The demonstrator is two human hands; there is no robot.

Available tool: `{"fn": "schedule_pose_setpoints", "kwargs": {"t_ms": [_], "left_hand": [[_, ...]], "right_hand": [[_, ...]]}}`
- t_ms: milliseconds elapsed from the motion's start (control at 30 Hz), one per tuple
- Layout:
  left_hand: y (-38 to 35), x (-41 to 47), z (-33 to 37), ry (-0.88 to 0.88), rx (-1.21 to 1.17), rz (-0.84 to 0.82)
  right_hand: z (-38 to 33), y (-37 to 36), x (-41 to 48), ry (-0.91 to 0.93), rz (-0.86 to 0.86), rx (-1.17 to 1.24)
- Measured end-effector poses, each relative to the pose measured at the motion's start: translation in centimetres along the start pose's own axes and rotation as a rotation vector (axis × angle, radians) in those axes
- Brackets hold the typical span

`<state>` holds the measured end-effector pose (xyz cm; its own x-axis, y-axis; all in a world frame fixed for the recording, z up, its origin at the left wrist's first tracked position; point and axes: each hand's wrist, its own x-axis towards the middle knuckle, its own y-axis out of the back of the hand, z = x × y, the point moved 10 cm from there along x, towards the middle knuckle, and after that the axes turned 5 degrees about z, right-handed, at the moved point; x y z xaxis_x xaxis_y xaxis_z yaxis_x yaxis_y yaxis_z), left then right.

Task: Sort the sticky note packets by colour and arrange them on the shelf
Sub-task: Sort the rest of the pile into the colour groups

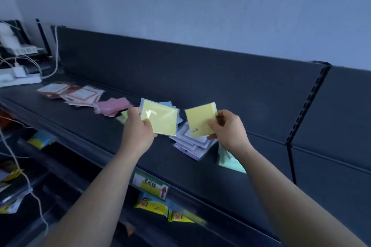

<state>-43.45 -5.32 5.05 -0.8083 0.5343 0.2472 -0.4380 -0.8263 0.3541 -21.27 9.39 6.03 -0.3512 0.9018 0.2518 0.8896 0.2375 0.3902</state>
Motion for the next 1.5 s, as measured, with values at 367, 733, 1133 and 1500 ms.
{"fn": "schedule_pose_setpoints", "kwargs": {"t_ms": [367, 733, 1133, 1500], "left_hand": [[5.9, 12.6, -4.6, -0.084, 0.186, 0.009], [0.2, 20.3, -8.2, -0.091, 0.183, -0.304], [-0.5, 19.3, -5.1, -0.353, 0.037, -0.556], [0.0, 20.2, -8.4, -0.252, 0.196, -0.461]], "right_hand": [[-5.6, -9.4, 5.1, 0.007, 0.069, -0.014], [-6.1, -15.3, 7.1, -0.096, 0.143, -0.103], [-7.5, -20.1, 8.6, -0.057, 0.044, -0.187], [-6.8, -18.0, 7.9, -0.03, 0.186, -0.366]]}}
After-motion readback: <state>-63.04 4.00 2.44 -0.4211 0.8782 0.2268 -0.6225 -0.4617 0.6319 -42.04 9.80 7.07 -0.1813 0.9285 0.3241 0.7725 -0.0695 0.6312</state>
